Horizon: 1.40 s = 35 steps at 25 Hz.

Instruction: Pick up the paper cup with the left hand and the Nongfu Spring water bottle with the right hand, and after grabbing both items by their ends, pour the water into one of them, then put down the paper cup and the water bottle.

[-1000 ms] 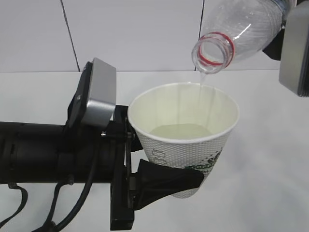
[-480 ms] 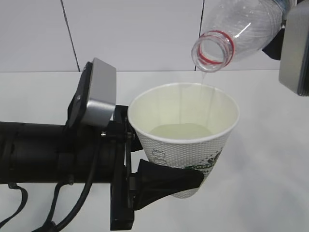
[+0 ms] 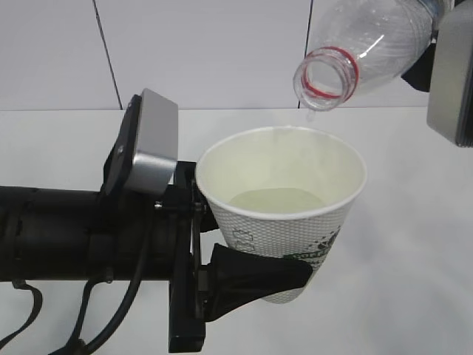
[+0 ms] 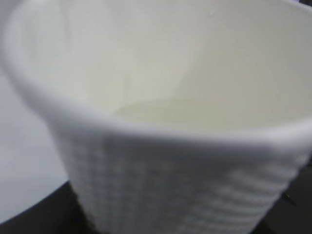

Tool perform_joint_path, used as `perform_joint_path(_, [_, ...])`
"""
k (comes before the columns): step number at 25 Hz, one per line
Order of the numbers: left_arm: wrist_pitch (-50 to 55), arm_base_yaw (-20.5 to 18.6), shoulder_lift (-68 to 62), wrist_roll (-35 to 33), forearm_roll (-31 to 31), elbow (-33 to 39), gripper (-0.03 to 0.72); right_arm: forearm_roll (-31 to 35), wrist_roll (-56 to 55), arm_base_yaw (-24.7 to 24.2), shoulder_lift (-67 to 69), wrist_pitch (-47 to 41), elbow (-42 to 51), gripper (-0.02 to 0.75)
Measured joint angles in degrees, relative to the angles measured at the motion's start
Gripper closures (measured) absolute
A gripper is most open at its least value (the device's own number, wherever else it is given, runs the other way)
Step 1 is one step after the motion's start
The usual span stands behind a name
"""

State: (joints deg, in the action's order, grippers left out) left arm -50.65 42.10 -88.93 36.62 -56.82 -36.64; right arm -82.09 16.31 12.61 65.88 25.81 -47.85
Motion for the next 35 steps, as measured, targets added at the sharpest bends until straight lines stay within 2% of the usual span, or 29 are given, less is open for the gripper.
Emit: perform_joint_path(35, [0.0,0.0,0.0,0.0,0.0,0.0,0.218,0.0,1.8,0.0,0.0,0.0,0.0,0.3])
